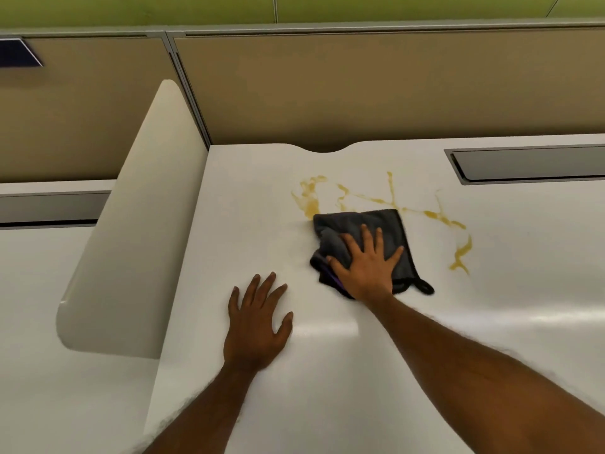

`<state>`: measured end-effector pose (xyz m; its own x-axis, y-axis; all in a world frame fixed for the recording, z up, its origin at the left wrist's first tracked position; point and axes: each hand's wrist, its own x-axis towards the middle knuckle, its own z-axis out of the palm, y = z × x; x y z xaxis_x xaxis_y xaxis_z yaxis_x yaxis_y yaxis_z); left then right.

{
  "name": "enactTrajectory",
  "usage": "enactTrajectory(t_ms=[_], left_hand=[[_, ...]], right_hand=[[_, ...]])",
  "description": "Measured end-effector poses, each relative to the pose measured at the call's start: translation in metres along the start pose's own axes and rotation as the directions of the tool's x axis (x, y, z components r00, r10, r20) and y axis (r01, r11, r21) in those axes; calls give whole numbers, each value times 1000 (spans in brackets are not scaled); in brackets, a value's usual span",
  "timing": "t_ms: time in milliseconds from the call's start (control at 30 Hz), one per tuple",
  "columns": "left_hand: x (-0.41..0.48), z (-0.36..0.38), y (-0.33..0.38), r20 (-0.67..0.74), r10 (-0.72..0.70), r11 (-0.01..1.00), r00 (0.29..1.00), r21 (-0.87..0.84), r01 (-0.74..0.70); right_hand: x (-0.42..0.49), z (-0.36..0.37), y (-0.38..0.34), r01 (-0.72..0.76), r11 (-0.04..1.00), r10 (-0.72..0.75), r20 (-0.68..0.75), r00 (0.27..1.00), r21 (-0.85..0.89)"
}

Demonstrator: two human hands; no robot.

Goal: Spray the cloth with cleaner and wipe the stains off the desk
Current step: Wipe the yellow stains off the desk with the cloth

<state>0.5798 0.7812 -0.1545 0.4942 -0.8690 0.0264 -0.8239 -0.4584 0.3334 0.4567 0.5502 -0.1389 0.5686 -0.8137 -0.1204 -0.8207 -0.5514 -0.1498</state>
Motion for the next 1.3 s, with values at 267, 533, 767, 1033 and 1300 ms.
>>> enactTrajectory(t_ms=[267, 533, 767, 1033, 1300], left_hand=[[2, -3, 0, 75, -1, 1000, 997, -4, 1], [43, -29, -19, 117, 68, 997, 991, 39, -73], [97, -38, -21, 93, 13, 1000, 996, 24, -16], [133, -23, -21, 67, -31, 998, 997, 55, 27], [129, -3, -24, 24, -14, 992, 1000, 130, 11]], right_hand=[[-9, 6, 15, 459, 886, -456, 50, 889, -68], [-9, 10, 0, 308, 950, -304, 69, 950, -60], [20, -5, 25, -31, 999, 31, -36, 999, 25], [25, 1, 31, 360, 931, -362, -37, 931, -53], [34, 12, 9, 270, 962, -272, -27, 962, -42]])
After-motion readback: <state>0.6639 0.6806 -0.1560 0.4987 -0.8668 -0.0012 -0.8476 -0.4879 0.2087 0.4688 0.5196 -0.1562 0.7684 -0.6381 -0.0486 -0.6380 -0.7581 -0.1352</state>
